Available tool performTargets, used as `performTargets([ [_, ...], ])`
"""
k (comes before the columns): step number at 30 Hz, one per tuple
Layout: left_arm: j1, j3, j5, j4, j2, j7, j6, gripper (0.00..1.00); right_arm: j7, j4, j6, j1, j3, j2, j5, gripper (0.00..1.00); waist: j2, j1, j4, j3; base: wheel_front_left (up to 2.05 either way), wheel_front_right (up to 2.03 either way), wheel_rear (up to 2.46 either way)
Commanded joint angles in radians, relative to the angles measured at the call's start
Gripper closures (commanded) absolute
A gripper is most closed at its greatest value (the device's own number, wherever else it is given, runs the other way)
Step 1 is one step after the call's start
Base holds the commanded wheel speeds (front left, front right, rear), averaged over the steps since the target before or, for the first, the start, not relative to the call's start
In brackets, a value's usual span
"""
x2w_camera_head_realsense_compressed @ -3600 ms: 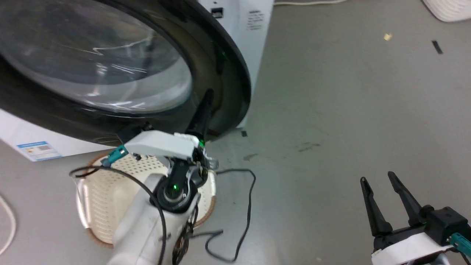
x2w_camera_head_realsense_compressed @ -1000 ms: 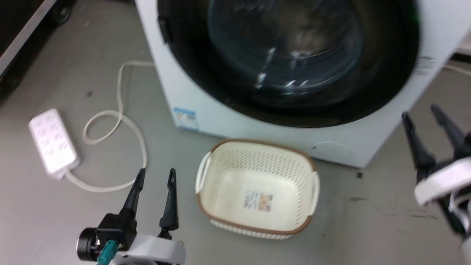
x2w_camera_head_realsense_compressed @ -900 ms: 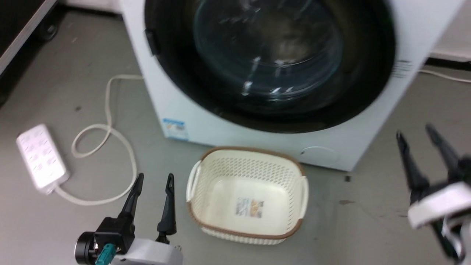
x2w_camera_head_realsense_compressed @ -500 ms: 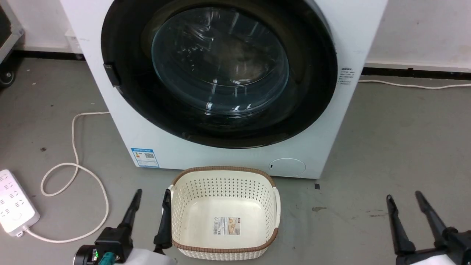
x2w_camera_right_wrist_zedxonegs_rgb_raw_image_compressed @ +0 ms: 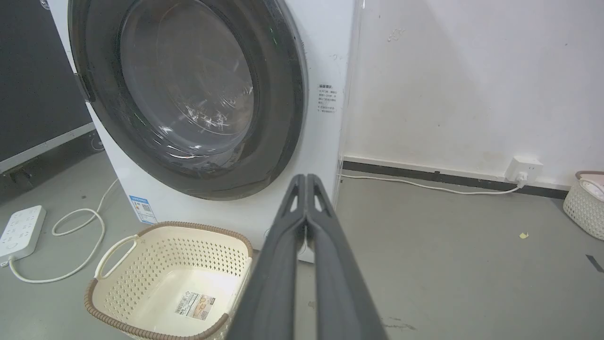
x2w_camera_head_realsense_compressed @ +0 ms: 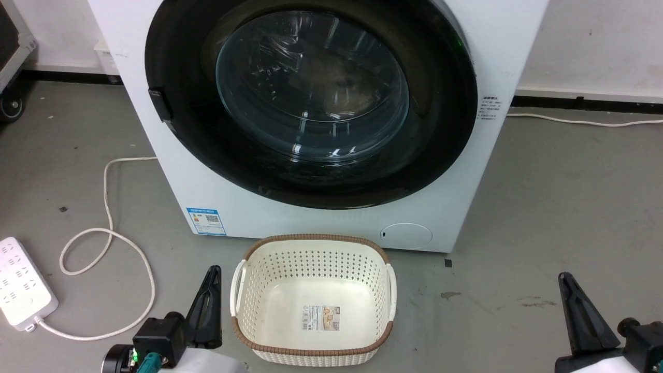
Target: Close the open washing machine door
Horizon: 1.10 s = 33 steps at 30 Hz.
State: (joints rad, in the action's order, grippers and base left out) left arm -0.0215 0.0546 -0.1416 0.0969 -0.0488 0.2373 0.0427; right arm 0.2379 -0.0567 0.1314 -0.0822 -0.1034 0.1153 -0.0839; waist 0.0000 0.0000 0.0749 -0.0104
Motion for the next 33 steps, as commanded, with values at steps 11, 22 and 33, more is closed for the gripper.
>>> performTargets([
  [11,0.004,-0.006,0.023,-0.013,0.000,-0.026,-0.007,1.00,-0.026,0.009,0.000,0.014,0.012,-0.011,0.013,1.00,0.0000,0.0000,-0.008,0.001,0.00,0.00,0.00],
  [22,0.006,-0.013,0.038,-0.024,0.000,-0.052,-0.012,1.00,-0.053,0.015,0.000,0.023,0.024,-0.018,0.022,1.00,0.0000,0.0000,-0.016,0.002,0.00,0.00,0.00],
  [33,0.008,-0.018,0.050,-0.033,-0.001,-0.075,-0.015,1.00,-0.075,0.020,0.000,0.030,0.033,-0.024,0.029,1.00,0.0000,0.0000,-0.023,0.003,0.00,0.00,0.00],
])
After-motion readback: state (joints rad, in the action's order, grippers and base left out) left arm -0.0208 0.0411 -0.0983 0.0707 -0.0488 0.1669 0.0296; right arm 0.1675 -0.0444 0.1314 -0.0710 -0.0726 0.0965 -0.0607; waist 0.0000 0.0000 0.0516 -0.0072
